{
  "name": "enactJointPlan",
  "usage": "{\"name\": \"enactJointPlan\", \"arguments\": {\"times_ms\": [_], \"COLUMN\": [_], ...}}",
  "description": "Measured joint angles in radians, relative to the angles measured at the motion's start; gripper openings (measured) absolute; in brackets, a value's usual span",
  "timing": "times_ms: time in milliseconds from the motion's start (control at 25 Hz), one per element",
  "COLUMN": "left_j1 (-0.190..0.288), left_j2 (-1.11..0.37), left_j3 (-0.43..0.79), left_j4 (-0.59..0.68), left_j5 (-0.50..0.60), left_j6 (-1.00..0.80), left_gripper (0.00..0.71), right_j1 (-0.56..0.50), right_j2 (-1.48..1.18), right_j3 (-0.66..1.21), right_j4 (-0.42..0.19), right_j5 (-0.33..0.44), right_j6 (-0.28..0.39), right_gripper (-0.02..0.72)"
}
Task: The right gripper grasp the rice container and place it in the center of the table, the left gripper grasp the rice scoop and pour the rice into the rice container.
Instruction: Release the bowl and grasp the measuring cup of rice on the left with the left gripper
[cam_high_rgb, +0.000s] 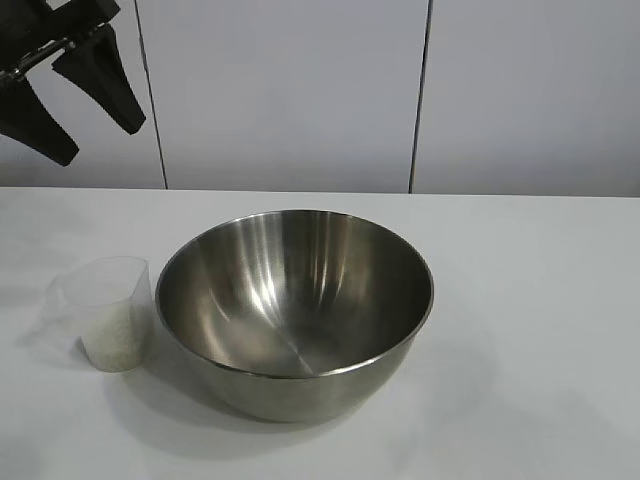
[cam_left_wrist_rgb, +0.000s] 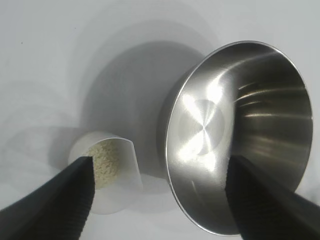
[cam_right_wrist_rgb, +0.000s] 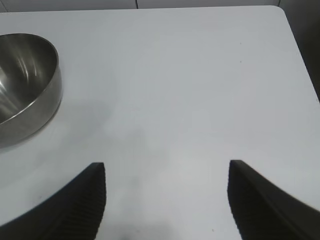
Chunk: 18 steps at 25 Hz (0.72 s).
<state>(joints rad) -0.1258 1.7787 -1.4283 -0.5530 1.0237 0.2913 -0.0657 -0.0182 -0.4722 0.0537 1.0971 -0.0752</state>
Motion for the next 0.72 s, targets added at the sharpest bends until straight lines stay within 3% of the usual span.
{"name": "enactJointPlan", "arguments": {"times_ms": [240,360,560,720], "left_j1": [0.009,0.034,0.069,0.049], "left_j2": [0.000,-0.033,-0.221,-0.424], "left_j3": [-0.018,-0.039,-0.026,0.112], "left_j4": [0.000,0.002,0.015,-0.004], "left_j5": [-0.047,-0.146,-0.279,-0.389], "left_j6": [0.002,0.102,0.192,0.219], "left_gripper": [0.532,0.532,0.532,0.532], "right_j1": [0.000,0.000,0.000,0.000], "right_j2": [0.000,0.000,0.000,0.000], "right_j3": [0.000,0.000,0.000,0.000], "right_j4": [0.002,0.002,0.002,0.002], "right_j5": [0.000,0.000,0.000,0.000], "right_j6": [0.000,0.000,0.000,0.000], "right_gripper": [0.473,0.473,0.473,0.473]}}
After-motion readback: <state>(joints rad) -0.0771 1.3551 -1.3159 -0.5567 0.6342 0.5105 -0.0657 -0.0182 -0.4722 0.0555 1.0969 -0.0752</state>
